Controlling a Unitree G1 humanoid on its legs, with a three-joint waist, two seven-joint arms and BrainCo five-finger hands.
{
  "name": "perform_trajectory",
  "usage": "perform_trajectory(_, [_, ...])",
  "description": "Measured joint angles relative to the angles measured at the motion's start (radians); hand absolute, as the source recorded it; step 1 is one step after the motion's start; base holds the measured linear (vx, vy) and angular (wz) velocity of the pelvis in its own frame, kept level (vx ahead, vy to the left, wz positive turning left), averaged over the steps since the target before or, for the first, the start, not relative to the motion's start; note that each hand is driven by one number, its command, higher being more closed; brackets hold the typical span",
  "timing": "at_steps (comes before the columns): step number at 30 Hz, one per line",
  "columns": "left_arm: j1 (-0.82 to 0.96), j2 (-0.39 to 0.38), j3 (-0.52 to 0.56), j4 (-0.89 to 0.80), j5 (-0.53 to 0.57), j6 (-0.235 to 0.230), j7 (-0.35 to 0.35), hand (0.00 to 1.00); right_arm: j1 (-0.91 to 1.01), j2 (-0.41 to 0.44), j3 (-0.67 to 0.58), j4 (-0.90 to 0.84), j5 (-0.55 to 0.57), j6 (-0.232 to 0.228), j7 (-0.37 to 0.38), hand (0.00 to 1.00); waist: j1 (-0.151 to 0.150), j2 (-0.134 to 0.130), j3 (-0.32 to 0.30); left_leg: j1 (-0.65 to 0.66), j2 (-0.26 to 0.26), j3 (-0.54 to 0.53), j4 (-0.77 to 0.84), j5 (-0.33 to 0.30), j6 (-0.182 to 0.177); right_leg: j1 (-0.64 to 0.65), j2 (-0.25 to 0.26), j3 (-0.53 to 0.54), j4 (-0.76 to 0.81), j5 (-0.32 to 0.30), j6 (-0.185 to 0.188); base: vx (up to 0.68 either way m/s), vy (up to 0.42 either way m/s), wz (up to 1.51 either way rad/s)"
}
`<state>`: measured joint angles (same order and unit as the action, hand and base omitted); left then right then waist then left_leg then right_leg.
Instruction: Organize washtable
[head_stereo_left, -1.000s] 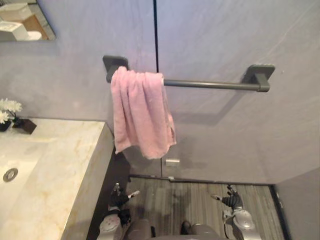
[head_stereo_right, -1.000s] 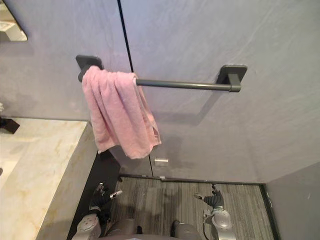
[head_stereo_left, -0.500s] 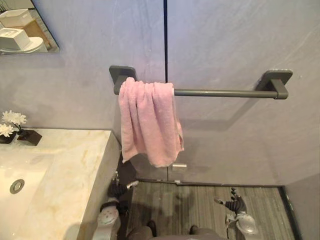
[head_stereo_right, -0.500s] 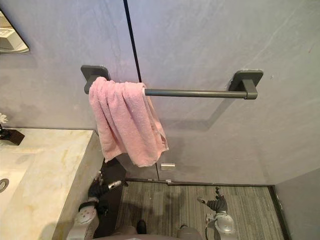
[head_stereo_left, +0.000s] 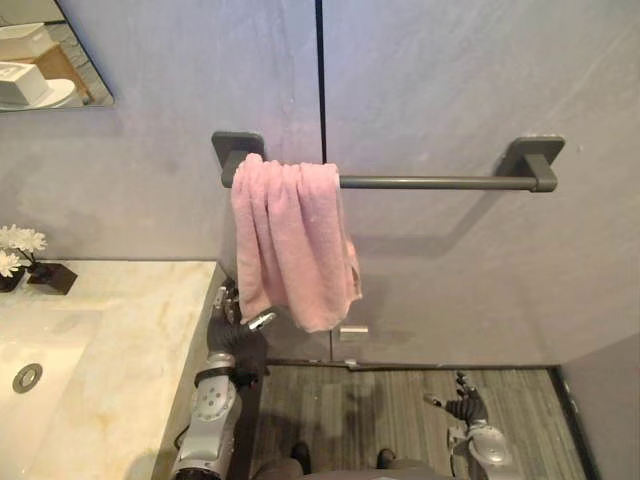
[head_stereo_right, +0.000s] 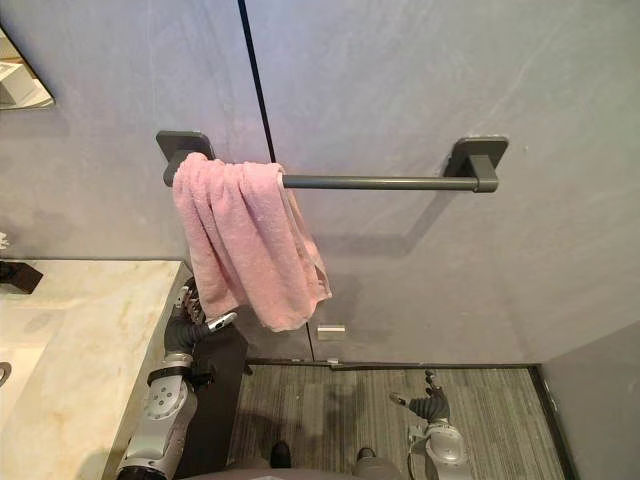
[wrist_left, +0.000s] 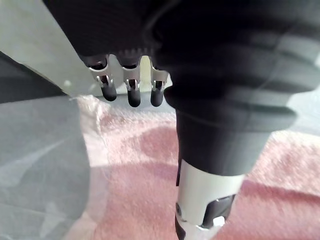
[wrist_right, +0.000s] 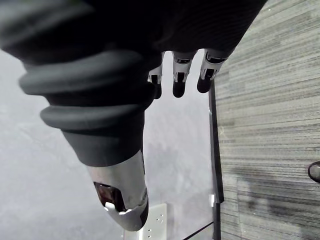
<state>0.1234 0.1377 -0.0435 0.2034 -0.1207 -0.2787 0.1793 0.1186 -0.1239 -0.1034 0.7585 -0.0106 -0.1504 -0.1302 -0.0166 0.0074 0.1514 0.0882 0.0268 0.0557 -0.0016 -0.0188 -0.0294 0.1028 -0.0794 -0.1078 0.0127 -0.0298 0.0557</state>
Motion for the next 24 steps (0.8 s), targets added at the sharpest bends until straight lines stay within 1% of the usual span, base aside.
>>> perform_trajectory(2, [-0.017, 0.004, -0.013, 0.000, 0.018, -0.001, 0.000, 0.00, 0.001, 0.000, 0.004, 0.000, 0.000, 0.000, 0.001, 0.00, 0.000, 0.000, 0.000, 0.000, 0.002, 0.001, -0.003, 0.003, -0.001, 0.000, 0.002, 0.001, -0.008, 0.010, -0.002, -0.08, -0.011, -0.06])
perform_trajectory(4, [-0.041, 0.011, -0.029, 0.000, 0.023, -0.001, -0.001, 0.00, 0.000, -0.001, 0.005, 0.000, 0.000, 0.000, 0.002, 0.00, -0.004, -0.002, -0.002, 0.004, 0.005, 0.001, -0.027, 0.021, -0.001, -0.001, 0.004, 0.002, -0.020, 0.020, -0.001, -0.08, -0.021, -0.01])
perform_trajectory(5, [-0.046, 0.015, -0.035, 0.002, 0.028, -0.001, -0.002, 1.00, -0.001, -0.001, 0.005, -0.001, 0.000, 0.000, 0.003, 0.00, -0.007, -0.003, -0.002, 0.008, 0.006, 0.001, -0.036, 0.027, -0.002, -0.001, 0.005, 0.003, -0.021, 0.021, -0.001, -0.07, -0.017, -0.01])
perform_trajectory(6, [-0.053, 0.022, -0.043, 0.004, 0.051, 0.000, -0.003, 1.00, 0.000, -0.001, 0.006, -0.006, 0.000, 0.000, 0.004, 0.00, -0.015, -0.005, -0.003, 0.012, 0.007, 0.002, -0.043, 0.029, -0.004, -0.001, 0.007, 0.008, -0.023, 0.023, -0.001, -0.06, -0.015, -0.04])
perform_trajectory(9, [-0.062, 0.033, -0.046, 0.013, 0.065, 0.000, -0.003, 1.00, 0.005, -0.008, 0.026, -0.045, 0.000, 0.000, 0.005, 0.00, -0.023, -0.006, -0.008, 0.014, 0.007, 0.009, -0.054, 0.032, -0.008, -0.001, 0.011, 0.017, -0.038, 0.034, -0.002, -0.04, -0.010, -0.12])
perform_trajectory(13, [-0.097, 0.043, -0.070, 0.083, 0.096, 0.010, -0.005, 1.00, 0.013, -0.017, 0.045, -0.106, 0.003, -0.001, 0.027, 0.00, -0.027, -0.007, -0.017, 0.014, 0.007, 0.026, -0.062, 0.032, -0.008, -0.003, 0.013, 0.029, -0.062, 0.046, -0.001, -0.02, -0.005, -0.13])
perform_trajectory(16, [-0.101, 0.047, -0.072, 0.083, 0.096, 0.010, -0.004, 1.00, 0.017, -0.017, 0.047, -0.126, 0.003, -0.001, 0.028, 0.00, -0.026, -0.010, -0.027, 0.013, 0.007, 0.026, -0.067, 0.032, -0.008, -0.003, 0.014, 0.030, -0.070, 0.048, 0.000, 0.01, -0.004, 0.00])
perform_trajectory(18, [-0.101, 0.059, -0.072, 0.083, 0.097, 0.010, -0.004, 1.00, 0.020, -0.019, 0.059, -0.183, 0.005, -0.002, 0.029, 0.00, -0.027, -0.012, -0.030, 0.013, 0.007, 0.028, -0.068, 0.032, -0.008, -0.003, 0.014, 0.031, -0.073, 0.048, 0.000, 0.04, -0.012, -0.03])
perform_trajectory(23, [-0.102, 0.072, -0.071, 0.081, 0.096, 0.010, -0.003, 1.00, 0.012, -0.024, 0.115, -0.345, 0.012, -0.040, 0.049, 0.00, -0.025, -0.013, -0.030, 0.012, 0.006, 0.027, -0.070, 0.032, -0.008, -0.002, 0.014, 0.031, -0.083, 0.048, 0.000, 0.01, -0.003, -0.01])
perform_trajectory(24, [-0.102, 0.072, -0.071, 0.080, 0.096, 0.009, -0.003, 1.00, 0.003, -0.024, 0.130, -0.385, 0.013, -0.042, 0.053, 0.00, -0.025, -0.013, -0.030, 0.012, 0.006, 0.027, -0.070, 0.032, -0.008, -0.002, 0.015, 0.031, -0.083, 0.048, 0.000, 0.00, 0.000, 0.00])
